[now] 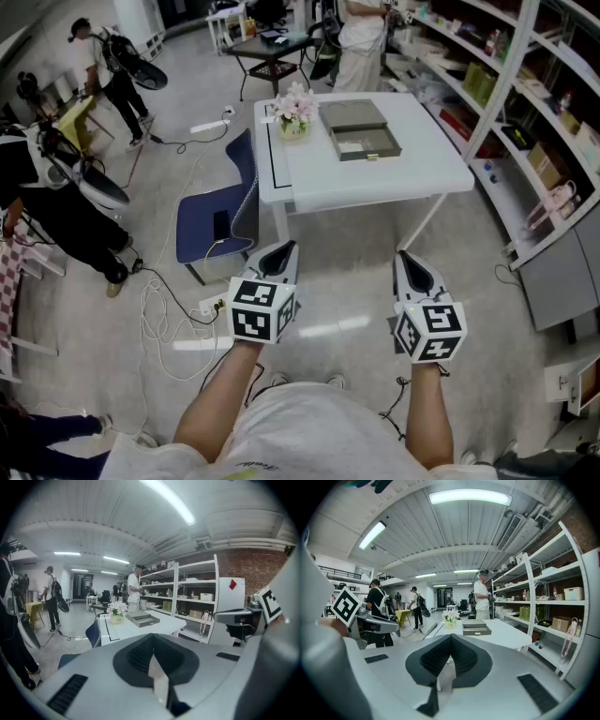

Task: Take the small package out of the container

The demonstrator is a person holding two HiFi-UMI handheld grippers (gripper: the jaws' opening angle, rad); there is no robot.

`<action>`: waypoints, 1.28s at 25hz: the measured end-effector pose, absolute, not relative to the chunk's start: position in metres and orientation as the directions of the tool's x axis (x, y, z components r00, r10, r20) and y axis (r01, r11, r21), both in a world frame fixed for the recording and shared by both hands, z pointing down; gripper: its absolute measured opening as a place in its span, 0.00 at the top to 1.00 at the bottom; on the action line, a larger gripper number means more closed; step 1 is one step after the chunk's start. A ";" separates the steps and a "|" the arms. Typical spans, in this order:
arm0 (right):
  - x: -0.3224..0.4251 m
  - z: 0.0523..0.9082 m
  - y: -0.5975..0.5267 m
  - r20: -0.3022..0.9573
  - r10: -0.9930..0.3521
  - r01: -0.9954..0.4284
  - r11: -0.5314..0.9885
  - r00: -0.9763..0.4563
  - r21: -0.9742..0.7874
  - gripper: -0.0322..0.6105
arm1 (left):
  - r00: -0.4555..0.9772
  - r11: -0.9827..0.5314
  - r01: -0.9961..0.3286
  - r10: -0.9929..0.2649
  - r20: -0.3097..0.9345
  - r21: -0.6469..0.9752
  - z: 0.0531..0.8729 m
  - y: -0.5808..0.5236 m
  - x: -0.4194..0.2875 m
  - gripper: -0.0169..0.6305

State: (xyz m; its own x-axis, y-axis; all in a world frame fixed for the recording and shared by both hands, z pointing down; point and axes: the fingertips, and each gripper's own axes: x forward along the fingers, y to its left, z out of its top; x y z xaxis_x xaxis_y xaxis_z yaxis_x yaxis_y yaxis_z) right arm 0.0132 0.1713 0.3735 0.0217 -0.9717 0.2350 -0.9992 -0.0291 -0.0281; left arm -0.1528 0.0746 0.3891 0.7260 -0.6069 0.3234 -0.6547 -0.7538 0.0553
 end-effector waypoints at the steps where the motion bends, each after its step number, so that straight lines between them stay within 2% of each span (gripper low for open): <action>1: 0.014 0.374 0.172 0.234 -0.972 -0.999 -0.028 0.021 -0.028 0.94 | 0.726 -0.754 -0.655 -0.606 0.325 0.057 0.390 0.076 -0.151 0.97; 21: 0.061 0.383 0.170 0.225 -0.973 -0.998 0.045 -0.055 -0.049 0.94 | 0.693 -0.723 -0.689 -0.639 0.333 0.045 0.394 0.088 -0.100 0.97; 24: 0.069 0.387 0.161 0.222 -0.973 -0.997 0.046 -0.058 -0.059 0.89 | 0.692 -0.723 -0.690 -0.640 0.333 0.045 0.396 0.082 -0.091 0.97; 32: 0.091 0.397 0.117 0.239 -0.969 -0.998 0.054 -0.063 -0.043 0.88 | 0.697 -0.727 -0.684 -0.631 0.340 0.055 0.410 0.036 -0.061 0.97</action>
